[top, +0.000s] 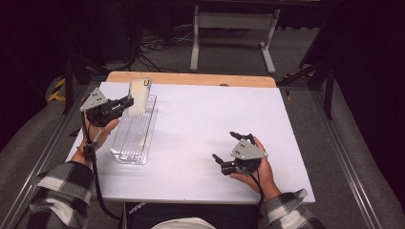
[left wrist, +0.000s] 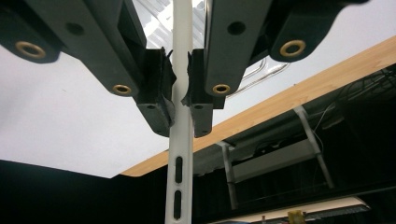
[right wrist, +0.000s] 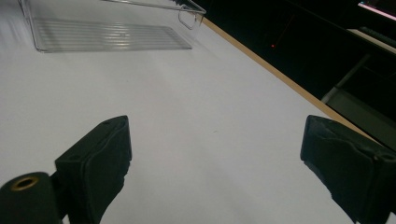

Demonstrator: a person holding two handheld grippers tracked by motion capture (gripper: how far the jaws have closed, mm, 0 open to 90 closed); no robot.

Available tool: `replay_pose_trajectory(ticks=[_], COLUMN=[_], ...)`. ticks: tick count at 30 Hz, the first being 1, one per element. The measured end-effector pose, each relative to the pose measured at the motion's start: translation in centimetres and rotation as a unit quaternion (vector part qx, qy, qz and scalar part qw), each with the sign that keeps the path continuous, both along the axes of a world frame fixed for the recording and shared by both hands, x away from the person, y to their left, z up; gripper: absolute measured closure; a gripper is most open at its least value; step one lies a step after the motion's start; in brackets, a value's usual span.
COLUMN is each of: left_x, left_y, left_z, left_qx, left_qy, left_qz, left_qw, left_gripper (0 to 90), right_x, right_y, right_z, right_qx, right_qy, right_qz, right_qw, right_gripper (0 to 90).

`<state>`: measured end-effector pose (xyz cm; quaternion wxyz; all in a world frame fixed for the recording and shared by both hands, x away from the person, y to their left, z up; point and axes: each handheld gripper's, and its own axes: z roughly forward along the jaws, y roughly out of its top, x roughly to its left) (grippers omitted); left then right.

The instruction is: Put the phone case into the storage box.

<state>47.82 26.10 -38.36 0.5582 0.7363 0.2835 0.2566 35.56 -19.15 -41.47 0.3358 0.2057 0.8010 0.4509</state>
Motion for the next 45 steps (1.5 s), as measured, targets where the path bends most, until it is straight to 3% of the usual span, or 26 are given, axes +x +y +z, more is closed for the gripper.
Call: replay_pose_trajectory(ticks=[10,15,21,29,39,45], left_x=[1.4,2.1,2.9,4.0,6.0,6.5], left_y=[-0.6,-0.6,-1.1,-0.9,-0.3,-0.4], left_z=[-0.7,-0.6,-0.6,-1.6,-2.3,-2.7], left_qx=[0.007,-0.004,0.003,0.012,-0.009,-0.001], left_qy=[0.008,0.011,0.012,0.028,0.042,0.04], left_qz=[-0.009,-0.007,-0.007,-0.002,-0.011,-0.001], left_qw=[0.9999,0.9999,0.9999,0.9995,0.999,0.9992], left_gripper=[81.4,81.4,81.4,81.4,81.3,81.2], right_x=[0.2,0.3,0.2,0.2,0.3,0.3], right_y=[-0.2,-0.2,-0.2,-0.1,0.0,-0.1], right_z=[0.0,-0.1,-0.2,-0.5,-0.8,-1.0], right_qx=[0.0,0.0,-0.004,-0.01,-0.014,-0.019], right_qy=[0.003,0.006,0.009,0.016,0.025,0.028], right_qz=[-0.005,-0.008,-0.01,-0.01,-0.013,-0.019], right_qw=[1.0,0.9999,0.9999,0.9998,0.9995,0.9992], right_gripper=[9.6,9.6,9.6,9.6,9.6,9.6])
